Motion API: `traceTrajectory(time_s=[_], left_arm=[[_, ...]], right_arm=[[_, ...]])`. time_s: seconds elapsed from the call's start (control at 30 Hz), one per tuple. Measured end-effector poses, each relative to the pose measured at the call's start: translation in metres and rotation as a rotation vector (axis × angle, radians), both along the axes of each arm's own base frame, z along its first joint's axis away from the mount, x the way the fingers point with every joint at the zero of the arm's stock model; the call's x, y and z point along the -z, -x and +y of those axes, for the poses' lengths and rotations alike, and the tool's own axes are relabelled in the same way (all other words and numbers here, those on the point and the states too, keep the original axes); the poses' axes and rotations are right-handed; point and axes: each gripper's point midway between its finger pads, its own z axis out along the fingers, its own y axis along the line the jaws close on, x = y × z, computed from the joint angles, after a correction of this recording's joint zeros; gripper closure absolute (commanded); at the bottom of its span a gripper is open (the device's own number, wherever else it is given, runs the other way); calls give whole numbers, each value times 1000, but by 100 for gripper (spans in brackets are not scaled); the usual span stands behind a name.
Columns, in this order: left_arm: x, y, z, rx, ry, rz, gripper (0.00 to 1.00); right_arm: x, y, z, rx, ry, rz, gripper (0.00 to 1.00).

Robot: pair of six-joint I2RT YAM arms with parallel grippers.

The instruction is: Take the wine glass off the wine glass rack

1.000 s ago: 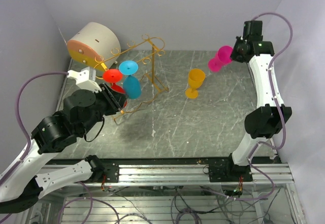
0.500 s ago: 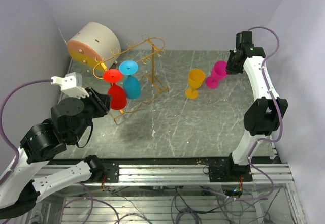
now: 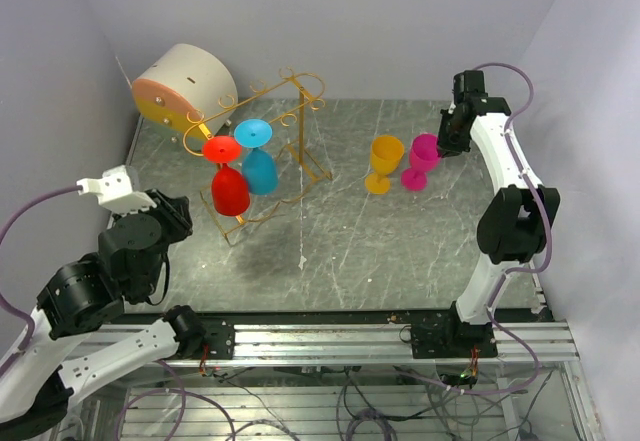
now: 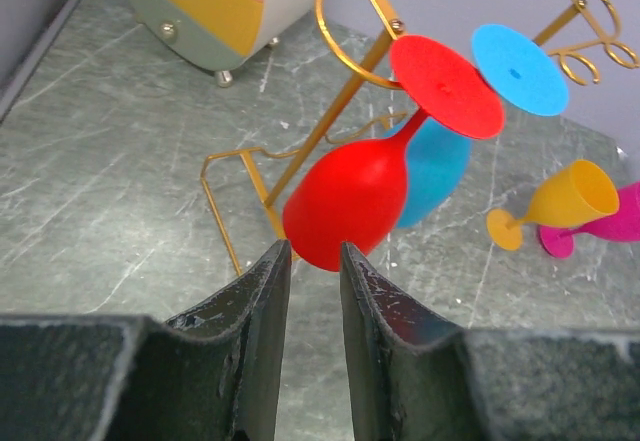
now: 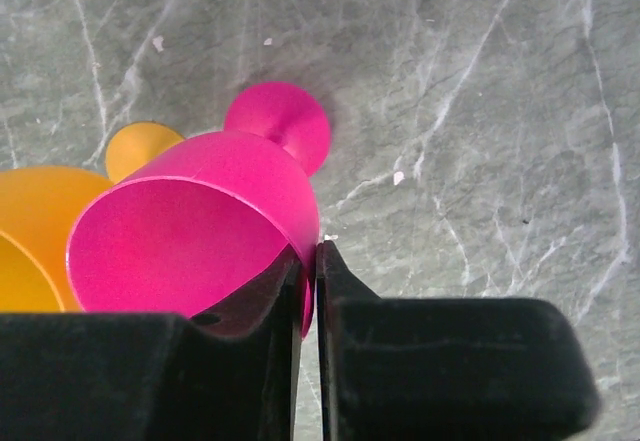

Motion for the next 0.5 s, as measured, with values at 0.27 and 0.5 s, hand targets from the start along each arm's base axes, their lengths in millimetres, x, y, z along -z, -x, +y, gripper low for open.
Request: traceTrajectory(time_s=[0.27,0.5], left_arm=[[14,2,20,-78,-20,-21,64],[22,-1,26,-146,-15,-22,65]], right_arm=[[0,0,19,-51,2,0,60],[-29,3,38,-67,29,-57,59]])
